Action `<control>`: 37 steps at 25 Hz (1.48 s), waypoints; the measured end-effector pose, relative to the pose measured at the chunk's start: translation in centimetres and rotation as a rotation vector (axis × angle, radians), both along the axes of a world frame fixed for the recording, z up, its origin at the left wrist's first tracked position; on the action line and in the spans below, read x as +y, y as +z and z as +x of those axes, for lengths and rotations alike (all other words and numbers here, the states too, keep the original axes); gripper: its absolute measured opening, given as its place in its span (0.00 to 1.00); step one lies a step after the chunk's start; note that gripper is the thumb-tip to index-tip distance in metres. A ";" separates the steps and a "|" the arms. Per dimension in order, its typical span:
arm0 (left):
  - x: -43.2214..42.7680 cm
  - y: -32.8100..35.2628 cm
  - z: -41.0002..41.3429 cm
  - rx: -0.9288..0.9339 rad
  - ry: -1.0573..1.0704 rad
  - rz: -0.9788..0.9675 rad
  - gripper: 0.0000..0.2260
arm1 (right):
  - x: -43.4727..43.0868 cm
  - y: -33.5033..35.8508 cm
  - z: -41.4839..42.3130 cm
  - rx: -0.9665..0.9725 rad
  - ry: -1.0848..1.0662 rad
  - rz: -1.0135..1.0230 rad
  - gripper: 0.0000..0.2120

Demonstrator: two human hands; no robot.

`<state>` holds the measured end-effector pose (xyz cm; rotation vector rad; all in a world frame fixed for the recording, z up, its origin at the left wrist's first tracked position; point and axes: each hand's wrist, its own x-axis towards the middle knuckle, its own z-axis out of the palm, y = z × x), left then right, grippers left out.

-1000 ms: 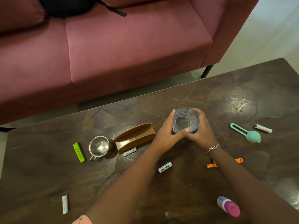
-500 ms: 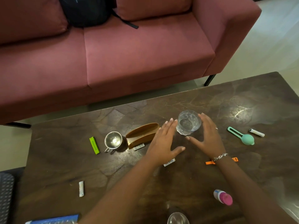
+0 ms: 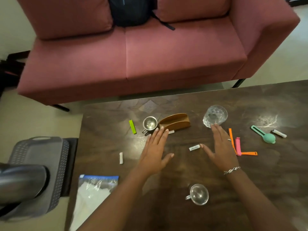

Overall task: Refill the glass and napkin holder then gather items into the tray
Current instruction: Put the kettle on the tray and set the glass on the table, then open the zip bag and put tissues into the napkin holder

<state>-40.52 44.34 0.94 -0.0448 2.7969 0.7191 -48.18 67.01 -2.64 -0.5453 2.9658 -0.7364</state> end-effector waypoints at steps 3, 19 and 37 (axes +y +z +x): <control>-2.9 0.9 4.0 -0.012 0.094 0.015 0.33 | -1.8 1.5 2.7 -0.086 0.051 -0.020 0.34; -16.5 3.2 20.5 0.029 0.859 0.410 0.19 | -13.1 7.9 13.4 0.103 0.328 -0.069 0.21; -29.6 -7.9 21.1 -0.294 0.910 0.412 0.14 | -33.5 -2.6 21.0 -0.147 0.467 -0.069 0.07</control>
